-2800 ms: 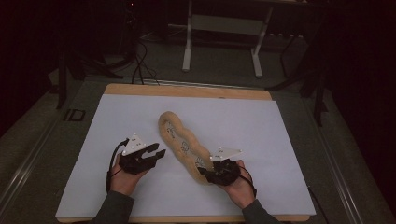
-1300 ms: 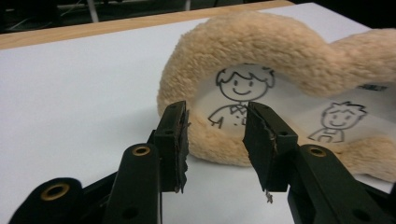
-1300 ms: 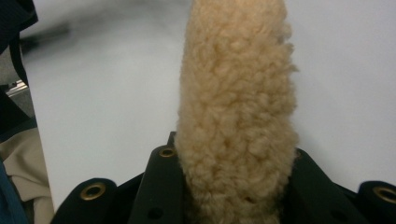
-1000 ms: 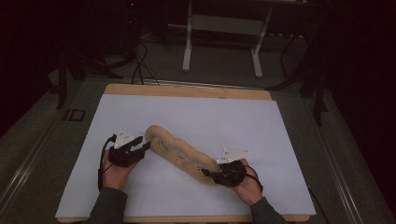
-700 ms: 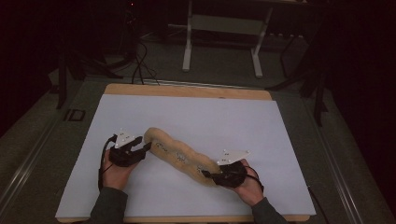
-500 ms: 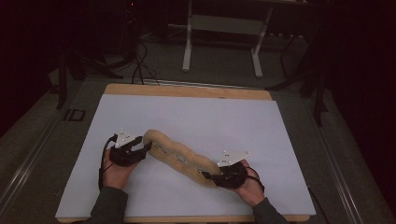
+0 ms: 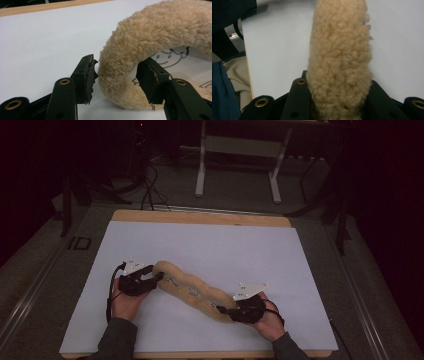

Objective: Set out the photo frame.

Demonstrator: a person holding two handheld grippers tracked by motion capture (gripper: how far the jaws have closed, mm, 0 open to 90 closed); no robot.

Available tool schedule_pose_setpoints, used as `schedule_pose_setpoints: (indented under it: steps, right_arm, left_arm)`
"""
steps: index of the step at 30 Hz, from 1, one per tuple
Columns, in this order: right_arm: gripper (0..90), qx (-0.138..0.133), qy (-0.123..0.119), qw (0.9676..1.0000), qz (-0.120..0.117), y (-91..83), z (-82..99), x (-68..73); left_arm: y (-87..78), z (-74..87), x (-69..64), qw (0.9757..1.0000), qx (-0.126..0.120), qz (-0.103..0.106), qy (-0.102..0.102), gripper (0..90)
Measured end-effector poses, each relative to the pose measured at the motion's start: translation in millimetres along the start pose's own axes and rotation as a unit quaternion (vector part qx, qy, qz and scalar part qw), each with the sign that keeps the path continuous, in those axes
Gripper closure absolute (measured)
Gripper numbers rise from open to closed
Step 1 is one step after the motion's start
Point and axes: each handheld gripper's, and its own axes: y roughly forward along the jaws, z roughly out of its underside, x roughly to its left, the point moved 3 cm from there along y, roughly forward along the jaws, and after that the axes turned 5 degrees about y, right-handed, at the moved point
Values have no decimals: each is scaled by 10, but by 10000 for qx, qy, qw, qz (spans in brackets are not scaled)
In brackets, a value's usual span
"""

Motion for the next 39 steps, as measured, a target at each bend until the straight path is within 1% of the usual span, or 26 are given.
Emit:
schedule_pose_setpoints:
  steps: [4, 6, 7, 9, 11, 14, 16, 18, 21, 23, 24, 25, 26, 29, 32, 37, 39]
  right_arm:
    - [734, 8, -2, 10000, -13, -3, -2, -4]
    - [734, -1, -5, 10000, -18, -4, 2, -9]
    - [735, 2, -4, 10000, -21, -5, 4, -12]
    - [734, 5, 16, 10000, -38, -7, 6, -19]
    - [734, 2, 24, 10000, -45, -8, 7, -22]
    - [732, 1, 35, 10000, -54, -9, 10, -27]
    - [732, 7, 52, 10000, -67, -11, 11, -29]
    - [731, 22, 38, 10000, -68, -14, 16, -33]
    - [730, 44, 8, 10000, -57, -16, 19, -34]
    - [729, 53, 20, 10000, -73, -19, 22, -40]
    - [729, 53, 19, 10000, -79, -21, 24, -44]
    - [729, 58, 26, 9999, -79, -23, 26, -49]
    - [730, 57, 21, 9999, -80, -23, 27, -52]
    - [730, 53, 22, 9999, -89, -22, 31, -62]
    - [729, 64, 26, 10000, -60, -23, 35, -64]
    - [724, 89, 55, 9999, 39, -25, 35, -78]
    - [712, 90, 92, 9998, 163, -30, 36, -98]
  left_arm:
    - [7, 0, -5, 10000, -9, 21, 45, 488]
    - [9, -3, -17, 9999, -35, 85, 74, 477]
    - [13, -8, -32, 9999, -47, 108, 121, 472]
    - [22, -9, -42, 9998, -32, 87, 173, 469]
    - [26, -11, -41, 9998, -36, 96, 172, 468]
    - [34, -20, -50, 9996, -34, 36, 264, 470]
    - [34, -23, -43, 9996, -39, -24, 286, 489]
    - [33, -25, -46, 9995, -62, 32, 323, 505]
    - [38, -28, -58, 9992, -32, 0, 394, 541]
    - [32, -26, -51, 9992, -1, -65, 385, 598]
    - [23, -25, -38, 9994, 12, -95, 347, 636]
    - [18, -25, -31, 9994, 23, -70, 327, 666]
    - [15, -26, -30, 9995, 35, -67, 314, 673]
    - [9, -31, -51, 9991, 89, -164, 381, 691]
    - [1, -30, -63, 9991, 99, -200, 365, 696]
    - [-1, -25, -84, 9991, 100, -285, 313, 702]
    - [-2, -22, -88, 9991, 101, -306, 275, 706]
